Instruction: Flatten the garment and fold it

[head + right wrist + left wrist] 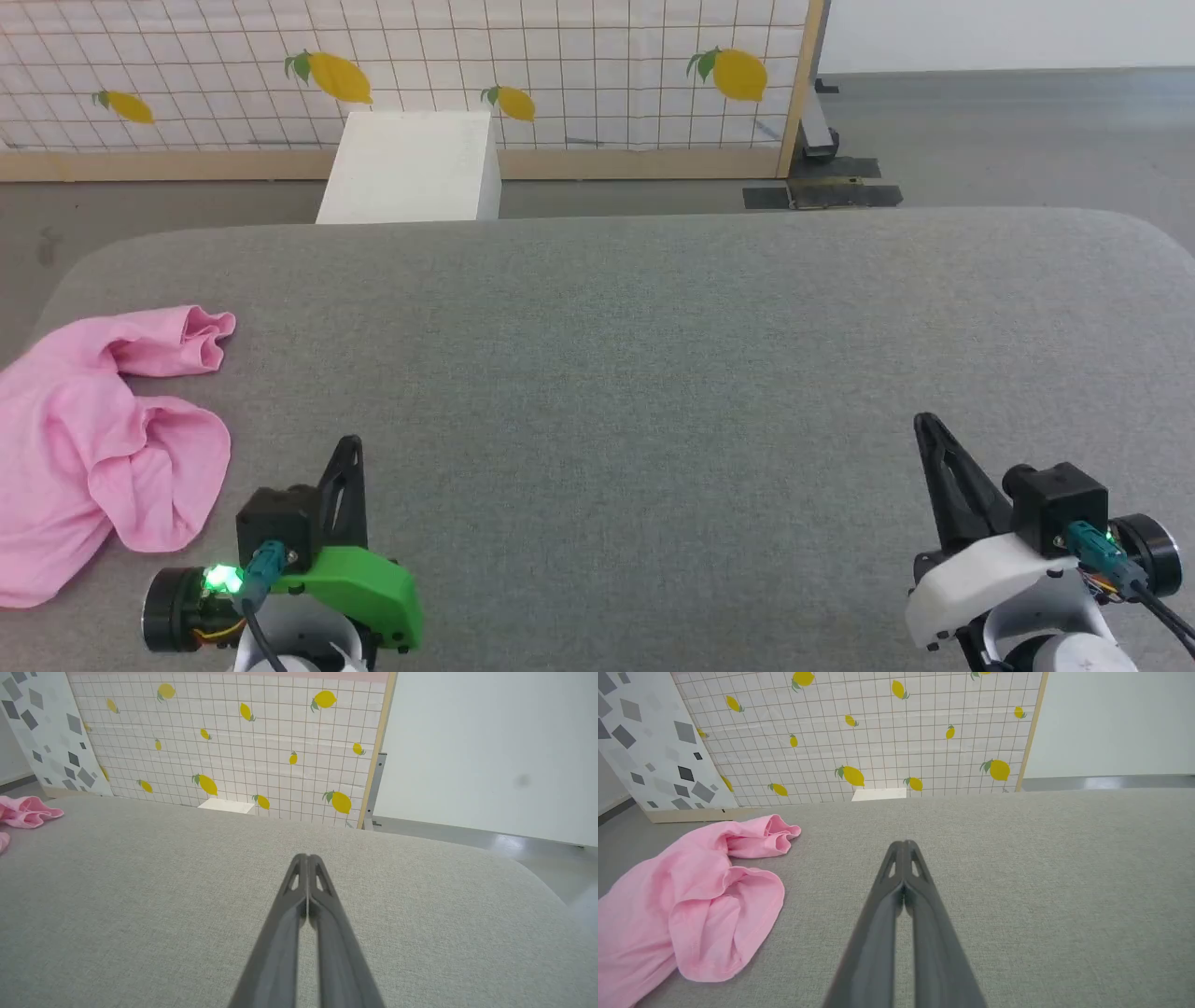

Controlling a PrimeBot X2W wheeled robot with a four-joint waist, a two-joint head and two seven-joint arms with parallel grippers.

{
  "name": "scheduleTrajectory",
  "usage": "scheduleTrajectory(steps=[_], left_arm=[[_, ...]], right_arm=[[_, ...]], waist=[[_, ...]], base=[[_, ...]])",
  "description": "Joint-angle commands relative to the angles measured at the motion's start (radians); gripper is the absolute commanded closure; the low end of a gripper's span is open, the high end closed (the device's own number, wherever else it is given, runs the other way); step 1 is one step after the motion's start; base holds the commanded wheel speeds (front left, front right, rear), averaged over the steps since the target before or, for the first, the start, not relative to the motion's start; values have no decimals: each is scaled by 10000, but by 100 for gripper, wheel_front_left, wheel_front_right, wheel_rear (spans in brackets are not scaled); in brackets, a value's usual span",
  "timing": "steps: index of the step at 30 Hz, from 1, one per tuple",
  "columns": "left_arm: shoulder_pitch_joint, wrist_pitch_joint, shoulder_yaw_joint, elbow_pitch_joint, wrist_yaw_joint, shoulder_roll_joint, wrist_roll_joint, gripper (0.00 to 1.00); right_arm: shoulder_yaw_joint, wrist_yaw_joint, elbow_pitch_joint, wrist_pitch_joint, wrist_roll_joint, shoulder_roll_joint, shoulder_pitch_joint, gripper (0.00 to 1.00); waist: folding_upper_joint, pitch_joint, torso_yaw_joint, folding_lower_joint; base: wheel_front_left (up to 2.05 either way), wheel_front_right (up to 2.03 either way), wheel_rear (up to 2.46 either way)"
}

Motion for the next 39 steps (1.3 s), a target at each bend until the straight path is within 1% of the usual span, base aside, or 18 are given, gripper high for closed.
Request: scheduleTrajectory(steps=[1,20,21,34,39], left_arm=[[-174,12,35,32,-9,-53,103,100],[-174,12,35,32,-9,-53,103,100],[3,-1,-4,-2,0,2,-5,0],[35,-219,-31,137,-36,-1,-228,0],[61,-364,37,191,-48,-4,-369,0]], right_arm=[[14,-17,20,28,-64,11,-171,100],[14,-17,20,28,-64,11,-171,100],[-2,0,0,-1,4,0,2,0],[34,-1,202,-218,332,1,32,0],[72,-2,338,-362,530,2,32,0]], waist=[[-1,0,0,0],[-1,0,0,0],[-1,0,0,0],[-1,1,17,0],[-1,-2,132,0]], base=[[0,0,0],[0,0,0],[0,0,0],[0,0,0],[0,0,0]])
